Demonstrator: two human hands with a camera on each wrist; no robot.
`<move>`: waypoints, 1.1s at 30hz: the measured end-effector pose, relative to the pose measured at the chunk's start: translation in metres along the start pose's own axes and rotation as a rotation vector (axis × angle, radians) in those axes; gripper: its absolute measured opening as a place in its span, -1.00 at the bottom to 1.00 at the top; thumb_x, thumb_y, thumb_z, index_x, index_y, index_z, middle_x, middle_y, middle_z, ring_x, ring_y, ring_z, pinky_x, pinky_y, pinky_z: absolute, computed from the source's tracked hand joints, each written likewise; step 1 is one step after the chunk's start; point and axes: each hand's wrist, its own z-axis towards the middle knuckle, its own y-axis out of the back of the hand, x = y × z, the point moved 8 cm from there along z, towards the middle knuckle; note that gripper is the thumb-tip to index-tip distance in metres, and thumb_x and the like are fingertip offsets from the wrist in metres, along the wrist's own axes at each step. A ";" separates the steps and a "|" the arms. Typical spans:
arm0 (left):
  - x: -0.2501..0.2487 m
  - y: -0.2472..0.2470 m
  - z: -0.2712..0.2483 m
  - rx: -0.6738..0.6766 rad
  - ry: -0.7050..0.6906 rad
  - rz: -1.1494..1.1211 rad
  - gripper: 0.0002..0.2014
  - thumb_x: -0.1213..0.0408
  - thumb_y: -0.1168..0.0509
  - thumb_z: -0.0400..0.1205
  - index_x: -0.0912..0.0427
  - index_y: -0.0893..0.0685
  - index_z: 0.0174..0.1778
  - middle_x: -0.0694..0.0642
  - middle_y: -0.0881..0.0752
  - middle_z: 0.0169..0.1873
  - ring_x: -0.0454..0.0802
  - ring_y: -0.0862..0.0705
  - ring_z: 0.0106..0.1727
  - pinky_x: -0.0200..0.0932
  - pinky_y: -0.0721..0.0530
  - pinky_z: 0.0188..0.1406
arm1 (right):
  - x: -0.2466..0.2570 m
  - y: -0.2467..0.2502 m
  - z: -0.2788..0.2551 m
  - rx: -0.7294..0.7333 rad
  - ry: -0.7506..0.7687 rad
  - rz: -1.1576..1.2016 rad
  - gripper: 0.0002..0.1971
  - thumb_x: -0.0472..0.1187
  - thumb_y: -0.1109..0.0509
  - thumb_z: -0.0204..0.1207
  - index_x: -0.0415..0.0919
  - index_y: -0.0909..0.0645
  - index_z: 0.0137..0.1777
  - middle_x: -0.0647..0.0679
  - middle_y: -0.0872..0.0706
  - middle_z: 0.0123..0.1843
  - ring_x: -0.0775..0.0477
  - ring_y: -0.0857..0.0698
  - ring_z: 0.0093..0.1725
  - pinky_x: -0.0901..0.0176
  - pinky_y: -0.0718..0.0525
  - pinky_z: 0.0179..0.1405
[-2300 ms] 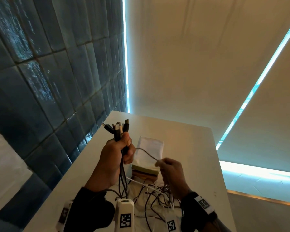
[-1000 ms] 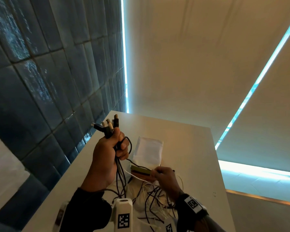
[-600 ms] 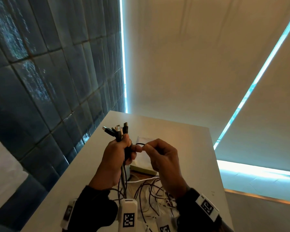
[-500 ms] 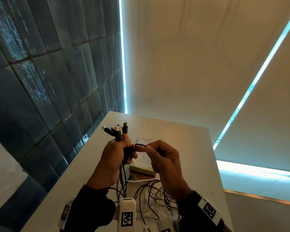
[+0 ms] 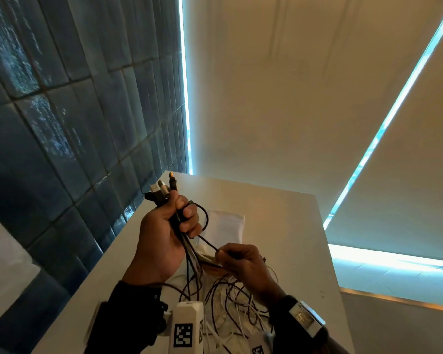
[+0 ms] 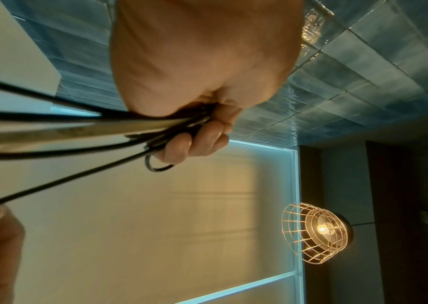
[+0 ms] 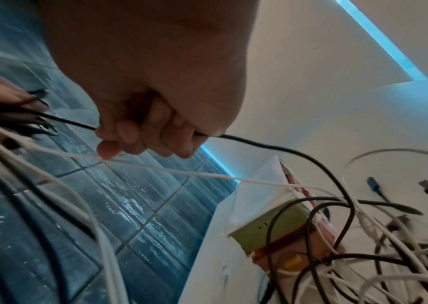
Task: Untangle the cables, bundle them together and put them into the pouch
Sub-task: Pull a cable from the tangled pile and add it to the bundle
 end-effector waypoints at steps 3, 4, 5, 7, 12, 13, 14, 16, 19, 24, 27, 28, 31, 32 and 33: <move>0.000 0.002 -0.002 0.016 -0.037 0.035 -0.65 0.12 -0.01 0.75 0.11 -0.40 -0.36 0.00 -0.45 -0.50 -0.16 -0.28 -0.59 -0.27 -0.35 -0.60 | -0.026 0.009 0.010 -0.048 -0.057 -0.068 -0.84 -0.33 -0.36 0.55 -0.27 -0.73 -0.23 -0.09 -0.70 -0.26 -0.04 -0.67 -0.17 0.14 -0.65 -0.07; -0.002 0.002 -0.003 0.019 -0.050 0.052 -0.65 0.12 -0.02 0.74 0.12 -0.41 -0.36 0.00 -0.45 -0.50 -0.16 -0.27 -0.59 -0.27 -0.34 -0.60 | -0.035 0.013 0.013 -0.056 -0.073 -0.100 -0.82 -0.35 -0.36 0.56 -0.24 -0.73 -0.25 -0.06 -0.70 -0.28 -0.02 -0.67 -0.19 0.15 -0.64 -0.09; -0.004 0.002 -0.003 0.022 -0.061 0.071 -0.66 0.11 -0.04 0.73 0.12 -0.41 -0.37 0.00 -0.45 -0.50 -0.16 -0.27 -0.59 -0.27 -0.33 -0.60 | -0.042 0.016 0.015 -0.069 -0.086 -0.144 -0.78 -0.37 -0.35 0.56 -0.20 -0.73 -0.28 -0.01 -0.70 -0.31 0.04 -0.66 -0.22 0.20 -0.62 -0.13; -0.009 0.004 -0.004 0.025 -0.079 0.104 -0.66 0.11 -0.04 0.72 0.13 -0.39 -0.36 0.00 -0.44 -0.51 -0.16 -0.26 -0.59 -0.27 -0.33 -0.60 | -0.053 0.023 0.015 -0.099 -0.110 -0.218 -0.71 -0.39 -0.34 0.56 -0.14 -0.72 -0.35 0.07 -0.69 -0.38 0.13 -0.63 -0.30 0.30 -0.57 -0.20; -0.018 0.005 -0.004 0.028 -0.086 0.193 -0.63 0.12 -0.04 0.73 0.13 -0.44 -0.41 0.00 -0.44 -0.53 -0.16 -0.25 -0.60 -0.27 -0.30 -0.61 | -0.073 0.037 0.012 -0.180 -0.202 -0.247 -0.74 -0.43 -0.33 0.55 -0.26 -0.73 -0.33 0.13 -0.65 -0.50 0.25 -0.58 -0.45 0.47 -0.50 -0.36; -0.019 0.005 -0.004 0.027 -0.084 0.213 -0.63 0.12 -0.03 0.73 0.13 -0.43 -0.41 0.00 -0.44 -0.54 -0.16 -0.25 -0.61 -0.27 -0.28 -0.60 | -0.077 0.041 0.011 -0.200 -0.222 -0.274 -0.73 -0.42 -0.33 0.56 -0.24 -0.72 -0.35 0.16 -0.62 -0.55 0.29 -0.55 -0.49 0.52 -0.47 -0.41; -0.019 0.006 -0.003 0.021 -0.081 0.236 -0.63 0.13 -0.03 0.73 0.14 -0.42 -0.40 0.00 -0.44 -0.54 -0.16 -0.25 -0.61 -0.26 -0.28 -0.59 | -0.081 0.045 0.010 -0.227 -0.241 -0.300 -0.71 -0.41 -0.33 0.56 -0.21 -0.71 -0.37 0.18 -0.60 -0.59 0.30 -0.54 -0.52 0.55 -0.45 -0.45; -0.018 0.010 -0.001 -0.005 -0.067 0.289 -0.63 0.14 -0.02 0.74 0.14 -0.41 -0.39 0.00 -0.44 -0.55 -0.16 -0.25 -0.61 -0.27 -0.28 -0.60 | -0.079 0.053 0.011 -0.302 -0.262 -0.378 -0.72 -0.36 -0.35 0.55 -0.16 -0.71 -0.39 0.16 -0.59 -0.59 0.27 -0.51 -0.52 0.56 -0.42 -0.50; -0.009 0.019 0.002 -0.067 -0.043 0.372 -0.63 0.17 -0.03 0.76 0.13 -0.40 -0.39 0.02 -0.43 -0.53 -0.16 -0.27 -0.62 -0.29 -0.27 -0.63 | -0.057 0.058 0.012 -0.430 -0.213 -0.314 -0.81 -0.30 -0.40 0.53 -0.26 -0.73 -0.31 0.07 -0.61 -0.48 0.26 -0.50 -0.57 0.47 -0.43 -0.60; 0.020 0.032 0.002 -0.207 0.061 0.471 -0.68 0.18 -0.07 0.76 0.16 -0.44 -0.31 0.12 -0.59 -0.47 -0.07 -0.45 -0.56 -0.18 -0.37 -0.50 | 0.018 0.030 0.013 -0.369 0.092 -0.040 -0.86 -0.34 -0.41 0.55 -0.42 -0.65 -0.20 0.12 -0.54 -0.50 0.24 -0.44 -0.56 0.40 -0.39 -0.55; 0.030 0.031 0.001 -0.238 0.100 0.434 -0.70 0.19 -0.06 0.77 0.20 -0.45 -0.27 0.13 -0.73 -0.47 -0.04 -0.58 -0.51 -0.13 -0.43 -0.41 | 0.051 0.002 0.006 -0.208 0.198 0.059 -0.86 -0.43 -0.35 0.58 -0.49 -0.60 -0.20 0.10 -0.57 -0.47 0.23 -0.45 -0.55 0.41 -0.41 -0.56; 0.031 0.030 0.001 -0.238 0.108 0.416 -0.70 0.19 -0.05 0.77 0.21 -0.45 -0.26 0.11 -0.75 -0.47 -0.03 -0.61 -0.48 -0.12 -0.46 -0.38 | 0.055 -0.006 0.003 -0.148 0.206 0.087 -0.86 -0.46 -0.32 0.59 -0.49 -0.59 -0.20 0.06 -0.62 -0.44 0.23 -0.50 -0.53 0.40 -0.46 -0.55; 0.034 0.024 0.000 -0.192 0.158 0.292 -0.68 0.14 -0.05 0.76 0.20 -0.46 -0.26 0.21 -0.79 -0.32 0.09 -0.73 -0.31 -0.07 -0.63 -0.30 | 0.048 -0.022 -0.002 -0.014 0.177 0.124 -0.89 -0.37 -0.38 0.56 -0.38 -0.64 -0.19 -0.32 -0.69 -0.29 -0.17 -0.67 -0.30 -0.15 -0.70 -0.38; 0.034 0.021 0.000 -0.170 0.174 0.211 -0.67 0.13 -0.04 0.76 0.20 -0.45 -0.28 0.23 -0.76 -0.31 0.13 -0.75 -0.25 -0.03 -0.67 -0.24 | 0.039 -0.023 -0.002 0.019 0.139 0.113 -0.88 -0.29 -0.42 0.52 -0.34 -0.66 -0.19 -0.45 -0.63 -0.27 -0.24 -0.61 -0.30 -0.25 -0.61 -0.37; 0.032 0.019 0.001 -0.151 0.176 0.122 -0.66 0.13 -0.04 0.76 0.19 -0.45 -0.31 0.22 -0.70 -0.33 0.15 -0.76 -0.23 0.01 -0.69 -0.17 | 0.031 -0.023 -0.003 0.052 0.097 0.098 -0.87 -0.24 -0.44 0.48 -0.31 -0.68 -0.20 -0.44 -0.58 -0.32 -0.20 -0.54 -0.35 -0.14 -0.53 -0.41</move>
